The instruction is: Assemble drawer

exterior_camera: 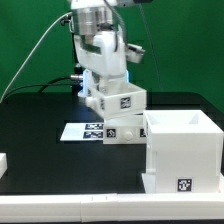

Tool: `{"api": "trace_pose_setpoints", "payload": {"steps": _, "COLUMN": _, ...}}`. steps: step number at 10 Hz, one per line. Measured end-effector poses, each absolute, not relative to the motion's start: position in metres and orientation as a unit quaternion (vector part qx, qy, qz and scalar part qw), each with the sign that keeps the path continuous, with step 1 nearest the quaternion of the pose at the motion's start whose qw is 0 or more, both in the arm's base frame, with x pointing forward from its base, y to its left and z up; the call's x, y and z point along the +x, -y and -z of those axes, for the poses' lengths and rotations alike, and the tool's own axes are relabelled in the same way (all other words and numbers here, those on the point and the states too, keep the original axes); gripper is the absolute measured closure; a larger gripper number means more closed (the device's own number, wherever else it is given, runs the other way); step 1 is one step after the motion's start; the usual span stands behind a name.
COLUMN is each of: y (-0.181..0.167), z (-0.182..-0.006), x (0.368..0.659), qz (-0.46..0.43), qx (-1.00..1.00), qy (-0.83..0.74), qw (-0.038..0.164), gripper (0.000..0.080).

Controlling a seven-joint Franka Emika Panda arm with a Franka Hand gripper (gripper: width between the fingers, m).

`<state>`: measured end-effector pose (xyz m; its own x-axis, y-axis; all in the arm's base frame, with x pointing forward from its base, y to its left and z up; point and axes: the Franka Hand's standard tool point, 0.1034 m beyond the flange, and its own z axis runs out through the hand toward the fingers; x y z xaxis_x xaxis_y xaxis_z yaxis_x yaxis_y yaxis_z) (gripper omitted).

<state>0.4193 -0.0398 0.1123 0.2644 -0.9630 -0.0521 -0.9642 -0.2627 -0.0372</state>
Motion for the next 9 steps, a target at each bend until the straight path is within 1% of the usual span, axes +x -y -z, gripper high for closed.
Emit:
{"api": "trace_pose_setpoints", "payload": {"steps": 1, "y": 0.044, "z": -0.103, "x": 0.418, "qz": -0.007, "qx": -0.771, "qy": -0.637, "qw": 0.030, "gripper": 0.0761}}
{"api": "trace_pose_setpoints", "payload": {"steps": 5, "y": 0.037, "z": -0.102, "x": 0.418, "qz": -0.018, "qx": -0.686, "qy": -0.726, "qw": 0.034, "gripper": 0.0761}}
{"api": "trace_pose_setpoints", "payload": {"steps": 6, "y": 0.041, "z": -0.101, "x": 0.422, "qz": -0.021, "qx": -0.668, "qy": -0.743, "qw": 0.039, "gripper": 0.0761}}
{"api": "trace_pose_setpoints", "payload": {"steps": 7, "y": 0.055, "z": -0.096, "x": 0.444, "qz": -0.017, "qx": -0.647, "qy": -0.761, "qw": 0.045, "gripper": 0.0761}}
{"api": "trace_pose_setpoints", "payload": {"steps": 8, "y": 0.062, "z": -0.089, "x": 0.463, "qz": -0.011, "qx": -0.665, "qy": -0.746, "qw": 0.039, "gripper": 0.0761}}
{"api": "trace_pose_setpoints", "payload": {"steps": 9, "y": 0.058, "z": -0.087, "x": 0.482, "qz": -0.007, "qx": -0.677, "qy": -0.735, "qw": 0.037, "gripper": 0.0761}}
